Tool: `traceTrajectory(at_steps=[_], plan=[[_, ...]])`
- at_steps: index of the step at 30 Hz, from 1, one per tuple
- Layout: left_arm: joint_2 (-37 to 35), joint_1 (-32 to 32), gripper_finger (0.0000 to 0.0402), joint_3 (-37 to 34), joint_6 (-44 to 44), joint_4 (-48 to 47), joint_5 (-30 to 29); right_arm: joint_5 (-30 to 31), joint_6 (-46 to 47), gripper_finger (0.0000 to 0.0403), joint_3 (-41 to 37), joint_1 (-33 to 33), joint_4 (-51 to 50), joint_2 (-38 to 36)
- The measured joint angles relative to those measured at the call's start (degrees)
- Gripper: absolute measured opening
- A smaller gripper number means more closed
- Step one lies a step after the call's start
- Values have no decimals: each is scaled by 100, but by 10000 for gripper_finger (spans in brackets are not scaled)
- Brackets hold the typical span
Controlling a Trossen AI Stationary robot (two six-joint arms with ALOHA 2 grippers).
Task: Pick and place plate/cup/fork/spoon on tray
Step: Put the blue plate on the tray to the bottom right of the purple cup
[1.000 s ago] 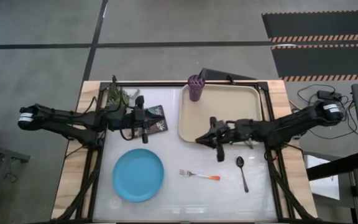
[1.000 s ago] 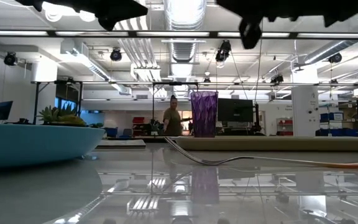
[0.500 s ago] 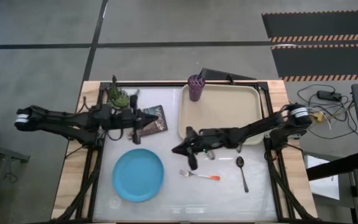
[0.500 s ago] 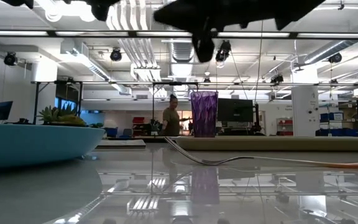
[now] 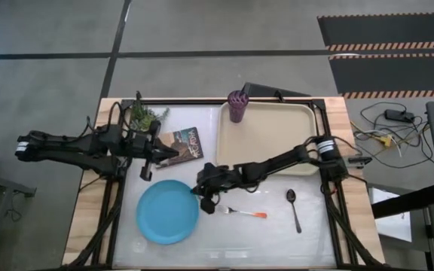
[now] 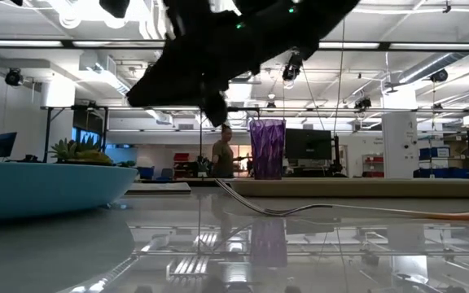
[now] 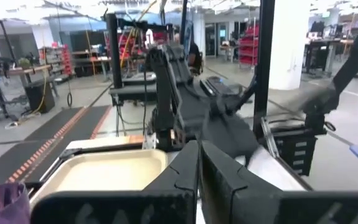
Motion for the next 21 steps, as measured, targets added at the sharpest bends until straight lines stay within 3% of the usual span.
traceTrajectory(at_steps=[5, 13, 21], plan=[[-39, 0, 0, 0, 2, -29, 0, 566, -247, 9, 577, 0, -658, 514], [-83, 0, 0, -2, 4, -194, -2, 621, -100, 13, 905, -81, -879, 770], [-92, 0, 0, -3, 7, -191, -4, 840, -110, 91, 922, -117, -881, 779]])
